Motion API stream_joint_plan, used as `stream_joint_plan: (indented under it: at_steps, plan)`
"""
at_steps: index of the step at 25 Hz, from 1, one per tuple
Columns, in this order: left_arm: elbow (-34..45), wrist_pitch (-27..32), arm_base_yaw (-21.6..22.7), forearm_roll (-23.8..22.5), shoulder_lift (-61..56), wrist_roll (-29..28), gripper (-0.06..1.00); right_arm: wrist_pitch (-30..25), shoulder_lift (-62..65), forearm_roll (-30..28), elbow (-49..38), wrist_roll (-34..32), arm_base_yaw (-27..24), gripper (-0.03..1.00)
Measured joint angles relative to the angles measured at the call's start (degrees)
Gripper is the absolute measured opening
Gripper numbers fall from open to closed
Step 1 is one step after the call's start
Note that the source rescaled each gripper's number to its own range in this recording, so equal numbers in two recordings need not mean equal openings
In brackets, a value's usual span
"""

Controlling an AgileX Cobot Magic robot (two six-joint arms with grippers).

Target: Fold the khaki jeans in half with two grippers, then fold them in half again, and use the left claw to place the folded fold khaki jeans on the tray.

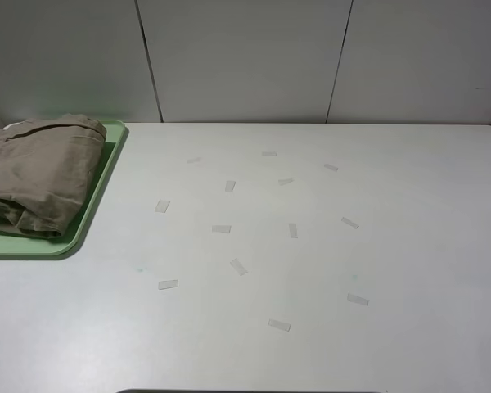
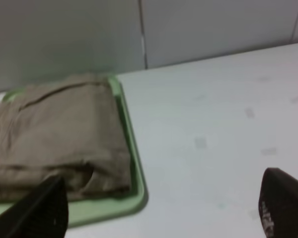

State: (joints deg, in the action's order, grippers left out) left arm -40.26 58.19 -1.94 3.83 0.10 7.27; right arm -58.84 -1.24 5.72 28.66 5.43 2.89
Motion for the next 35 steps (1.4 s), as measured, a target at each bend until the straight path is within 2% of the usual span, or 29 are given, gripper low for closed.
stream_joint_plan:
  at_steps: [7, 16, 21, 30, 35]
  plan:
    - [-0.1, 6.6, 0.0, 1.1, -0.5, -3.9, 0.81, 0.0, 0.0, 0.1, 0.0, 0.0, 0.0, 1.00]
    - [6.4, 8.2, 0.0, 1.3, -0.6, -5.6, 0.81, 0.0, 0.0, 0.2, 0.0, 0.0, 0.0, 1.00]
    - [9.6, 8.2, 0.0, -0.9, -0.6, -8.7, 0.81, 0.0, 0.0, 0.2, 0.0, 0.0, 0.0, 1.00]
    - [9.6, 8.2, 0.0, -2.7, -0.6, -9.6, 0.81, 0.0, 0.0, 0.2, 0.0, 0.0, 0.0, 1.00]
    - [9.6, 8.2, 0.0, -6.6, -0.6, -9.6, 0.81, 0.0, 0.0, 0.2, 0.0, 0.0, 0.0, 1.00]
